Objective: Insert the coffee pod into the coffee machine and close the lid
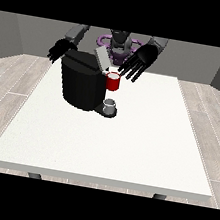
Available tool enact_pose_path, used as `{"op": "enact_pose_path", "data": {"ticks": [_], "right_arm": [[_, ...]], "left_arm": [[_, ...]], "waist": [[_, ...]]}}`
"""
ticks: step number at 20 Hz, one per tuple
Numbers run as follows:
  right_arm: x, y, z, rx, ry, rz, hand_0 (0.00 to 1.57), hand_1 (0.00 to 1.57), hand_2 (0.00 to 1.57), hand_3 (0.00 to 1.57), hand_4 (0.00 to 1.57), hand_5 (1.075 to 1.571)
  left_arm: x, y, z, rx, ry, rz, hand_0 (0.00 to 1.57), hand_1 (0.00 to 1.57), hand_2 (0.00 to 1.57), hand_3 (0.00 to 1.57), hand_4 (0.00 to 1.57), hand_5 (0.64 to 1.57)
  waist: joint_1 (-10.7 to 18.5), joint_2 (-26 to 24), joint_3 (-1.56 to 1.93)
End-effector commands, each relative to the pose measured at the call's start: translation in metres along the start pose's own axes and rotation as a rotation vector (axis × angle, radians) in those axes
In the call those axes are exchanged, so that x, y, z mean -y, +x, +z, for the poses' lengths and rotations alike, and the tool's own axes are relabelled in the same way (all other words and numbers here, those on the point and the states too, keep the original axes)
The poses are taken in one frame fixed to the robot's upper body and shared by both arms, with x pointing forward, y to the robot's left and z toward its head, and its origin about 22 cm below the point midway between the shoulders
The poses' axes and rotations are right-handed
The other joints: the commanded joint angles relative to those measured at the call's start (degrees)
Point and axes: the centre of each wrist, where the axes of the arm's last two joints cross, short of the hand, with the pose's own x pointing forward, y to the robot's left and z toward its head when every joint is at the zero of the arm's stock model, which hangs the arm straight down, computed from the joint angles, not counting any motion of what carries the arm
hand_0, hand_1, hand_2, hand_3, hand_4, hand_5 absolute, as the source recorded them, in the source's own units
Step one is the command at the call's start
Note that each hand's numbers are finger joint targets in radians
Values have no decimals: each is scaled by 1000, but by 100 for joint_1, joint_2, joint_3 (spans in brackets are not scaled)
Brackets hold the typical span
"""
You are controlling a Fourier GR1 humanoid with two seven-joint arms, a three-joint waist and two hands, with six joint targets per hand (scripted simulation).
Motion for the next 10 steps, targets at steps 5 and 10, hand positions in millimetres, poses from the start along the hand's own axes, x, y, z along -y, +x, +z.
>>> {"op": "enact_pose_path", "data": {"ticks": [5,10], "right_arm": [[21,-28,26,-92,-28,-2,0,0,0,0,430,1571],[24,-41,49,-107,-51,-7,0,0,0,0,445,1571]], "left_arm": [[51,-5,4,-2,-70,102,0,0,0,0,0,1571],[90,-25,14,-89,-11,435,0,0,0,0,0,1571]], "waist": [[256,-721,0],[442,-1272,-3]]}}
